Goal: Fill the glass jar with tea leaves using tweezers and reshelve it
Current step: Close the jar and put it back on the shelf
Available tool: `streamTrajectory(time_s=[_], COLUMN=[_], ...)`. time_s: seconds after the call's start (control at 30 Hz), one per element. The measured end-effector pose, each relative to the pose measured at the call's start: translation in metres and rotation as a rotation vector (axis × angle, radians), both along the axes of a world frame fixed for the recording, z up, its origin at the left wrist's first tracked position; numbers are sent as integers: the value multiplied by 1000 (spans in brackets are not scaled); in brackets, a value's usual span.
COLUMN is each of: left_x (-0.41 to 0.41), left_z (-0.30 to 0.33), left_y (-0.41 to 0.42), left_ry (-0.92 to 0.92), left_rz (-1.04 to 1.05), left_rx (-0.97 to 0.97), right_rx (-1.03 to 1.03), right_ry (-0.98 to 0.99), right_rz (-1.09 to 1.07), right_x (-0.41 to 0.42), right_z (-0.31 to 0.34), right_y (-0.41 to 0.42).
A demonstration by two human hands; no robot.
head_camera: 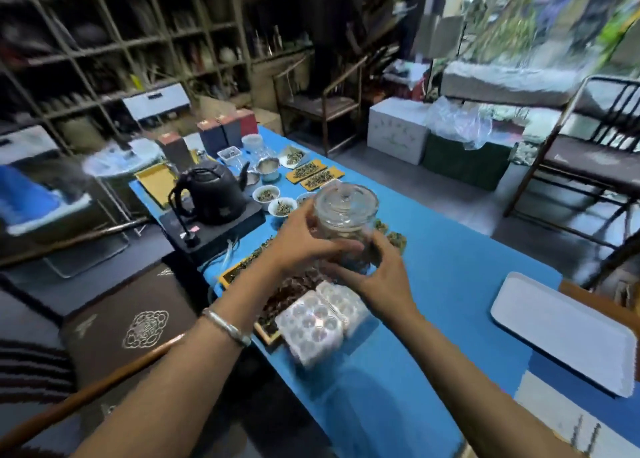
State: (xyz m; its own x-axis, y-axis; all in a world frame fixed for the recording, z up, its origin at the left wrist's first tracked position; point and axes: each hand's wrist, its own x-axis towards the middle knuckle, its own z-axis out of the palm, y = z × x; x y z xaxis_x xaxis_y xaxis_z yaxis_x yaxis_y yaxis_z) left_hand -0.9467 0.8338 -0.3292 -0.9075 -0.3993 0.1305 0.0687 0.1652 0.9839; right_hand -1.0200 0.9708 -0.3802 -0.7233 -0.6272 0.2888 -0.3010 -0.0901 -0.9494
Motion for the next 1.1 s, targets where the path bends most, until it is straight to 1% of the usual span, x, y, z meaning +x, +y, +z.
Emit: streamTrajectory(time_s=[0.1,0.2,0.37,0.47,0.6,0.83,0.97,1.1], left_x=[46,104,215,292,406,605,684,742], left_z=[48,86,129,147,164,205,224,233], left_y=[-20,-36,-62,-78,-107,-159,-189,-230], left_ry=[98,154,231,290,292,199,151,137], left_rz=[119,236,420,531,692,886,1004,1063], left_rx=[-15,-62,-84,-77,-93,-302,-323,-350], right_rx=[-72,-131,-188,-209,-231,-285,-301,-312], right_ry=[40,57,104,137,164,69,49,84], right_rz=[114,242,428,547,684,893,931,975], right_x=[29,71,163,232,338,533,616,674], right_z=[45,80,125,147,168,199,214,226], right_y=[-33,-66,-119,-154,-202,-283,-324,-374])
